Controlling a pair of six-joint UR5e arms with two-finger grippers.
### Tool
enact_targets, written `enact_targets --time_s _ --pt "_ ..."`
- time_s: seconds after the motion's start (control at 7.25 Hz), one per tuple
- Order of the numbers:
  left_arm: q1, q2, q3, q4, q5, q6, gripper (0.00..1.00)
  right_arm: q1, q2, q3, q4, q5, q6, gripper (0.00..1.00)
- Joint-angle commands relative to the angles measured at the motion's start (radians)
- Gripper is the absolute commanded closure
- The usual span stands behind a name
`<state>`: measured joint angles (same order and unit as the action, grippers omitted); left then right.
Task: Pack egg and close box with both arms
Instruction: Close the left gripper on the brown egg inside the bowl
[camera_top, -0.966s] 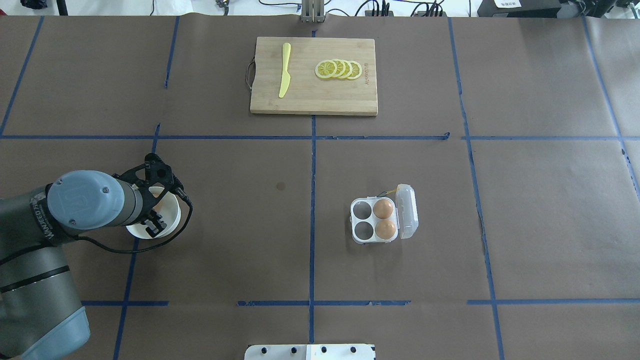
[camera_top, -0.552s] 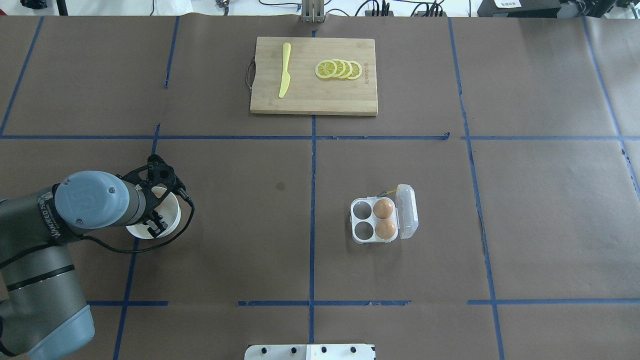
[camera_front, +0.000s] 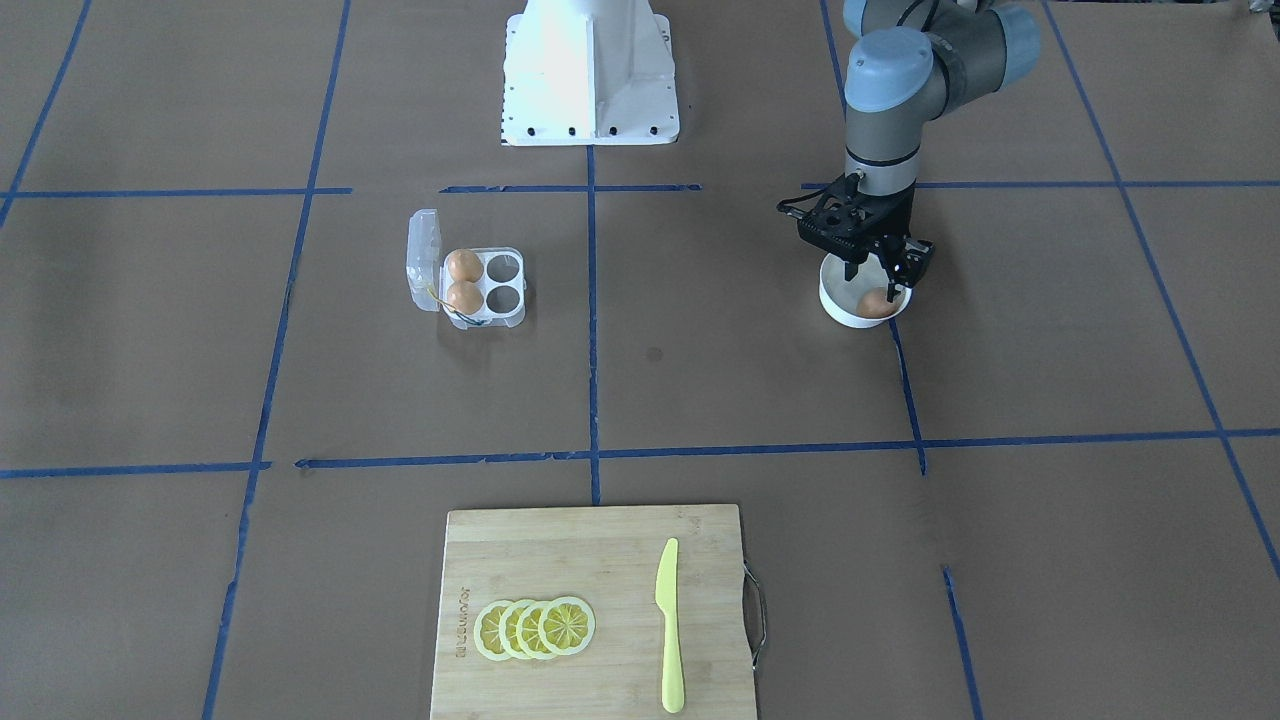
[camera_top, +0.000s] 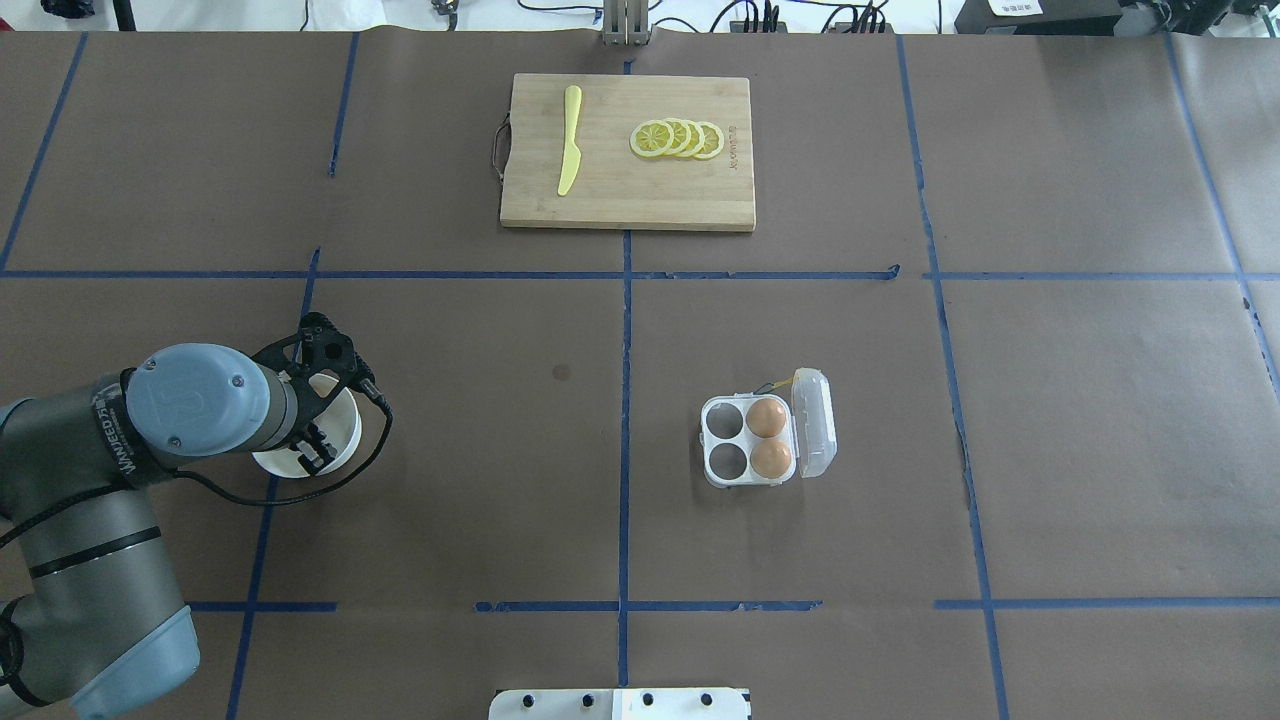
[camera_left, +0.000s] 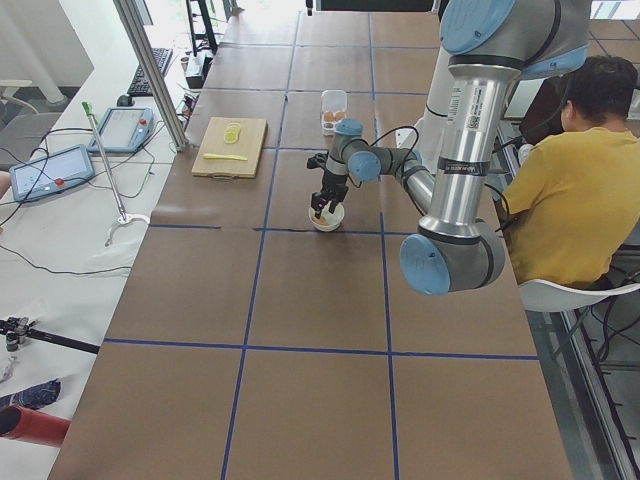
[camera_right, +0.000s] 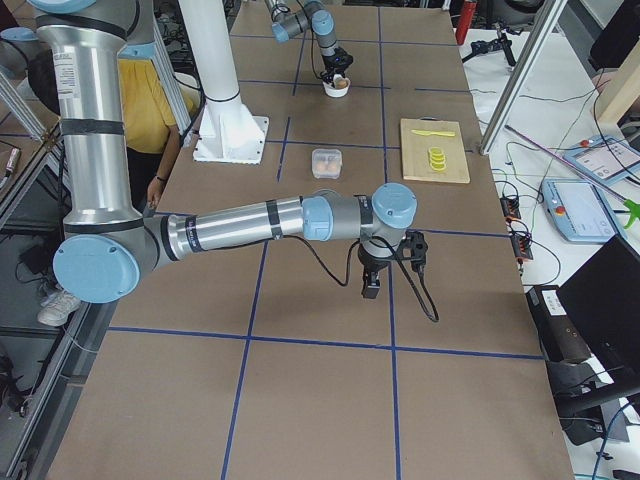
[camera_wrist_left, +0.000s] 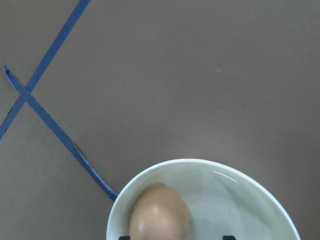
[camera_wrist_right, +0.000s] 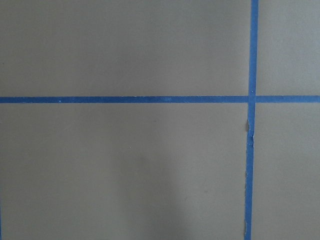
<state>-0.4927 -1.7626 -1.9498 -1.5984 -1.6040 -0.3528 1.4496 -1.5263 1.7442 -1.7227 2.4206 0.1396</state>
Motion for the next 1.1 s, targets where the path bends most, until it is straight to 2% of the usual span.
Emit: enact_targets --time_s 0.0,0.97 --pt "0.003 -0.006 0.017 -0.002 0.001 0.0 0.33 0.0 0.0 0.0 0.0 0.0 0.0 0.0" --pt "0.003 -0.024 0.048 -0.002 0.001 0.006 0.34 0.0 0.0 0.001 0.0 0.0 0.0 0.0"
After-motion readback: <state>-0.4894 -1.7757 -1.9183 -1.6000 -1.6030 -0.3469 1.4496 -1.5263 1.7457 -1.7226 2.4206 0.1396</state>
